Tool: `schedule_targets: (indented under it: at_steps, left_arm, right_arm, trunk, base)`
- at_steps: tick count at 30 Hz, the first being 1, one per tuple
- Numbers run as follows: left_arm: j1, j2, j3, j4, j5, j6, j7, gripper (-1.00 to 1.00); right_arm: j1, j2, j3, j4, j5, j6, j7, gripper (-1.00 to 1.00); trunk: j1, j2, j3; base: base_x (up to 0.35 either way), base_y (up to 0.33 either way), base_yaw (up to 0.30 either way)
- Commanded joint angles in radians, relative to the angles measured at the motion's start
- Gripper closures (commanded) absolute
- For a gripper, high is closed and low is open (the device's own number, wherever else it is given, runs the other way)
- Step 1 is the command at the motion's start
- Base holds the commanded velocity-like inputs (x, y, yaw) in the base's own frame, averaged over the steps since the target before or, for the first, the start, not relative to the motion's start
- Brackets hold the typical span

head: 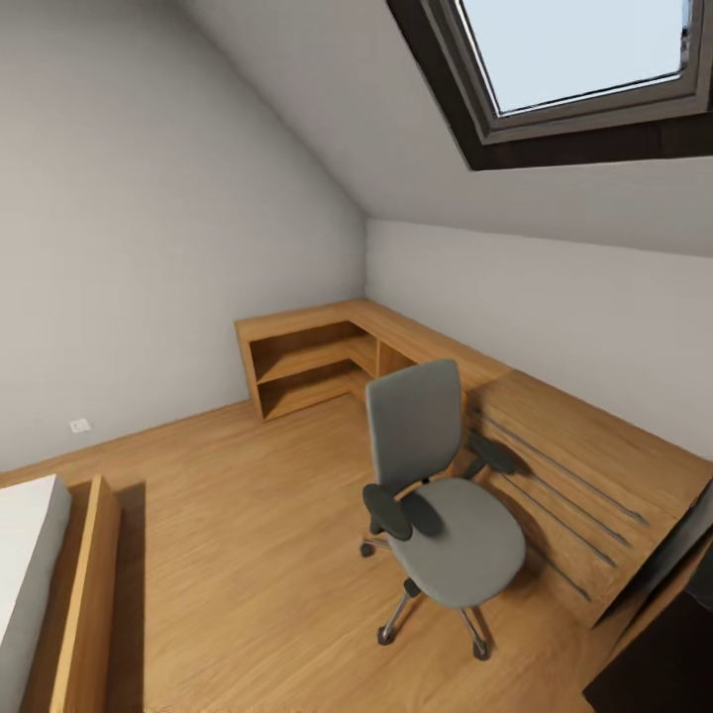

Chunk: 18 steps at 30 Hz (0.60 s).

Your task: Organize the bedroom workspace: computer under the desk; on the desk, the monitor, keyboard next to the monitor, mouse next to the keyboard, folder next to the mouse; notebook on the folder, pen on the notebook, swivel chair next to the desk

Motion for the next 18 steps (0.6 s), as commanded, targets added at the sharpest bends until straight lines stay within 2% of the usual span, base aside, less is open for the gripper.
schedule_targets:
  at_steps: [1, 7, 18]
  left_arm:
    - [-0.001, 0.0, -0.004, 0.001, 0.005, -0.003, 0.002, -1.0]
    - [-0.001, 0.0, -0.003, 0.001, 0.005, -0.003, 0.003, -1.0]
    - [-0.001, 0.0, -0.003, 0.001, 0.005, -0.002, 0.003, -1.0]
  right_arm:
    - [-0.001, 0.001, 0.009, 0.002, -0.003, -0.003, -0.006, -1.0]
    - [-0.001, 0.001, 0.008, 0.002, -0.005, -0.004, -0.006, -1.0]
    - [-0.001, 0.0, 0.005, -0.008, -0.008, -0.002, -0.007, -1.0]
  trunk:
    - [0.001, -0.002, -0.002]
    - [0.001, -0.002, -0.002]
    - [0.001, -0.002, 0.001]
  base:
    - [0.121, 0.0, 0.284]
    - [0.258, 0.0, 0.219]
    - [0.283, 0.0, 0.05]
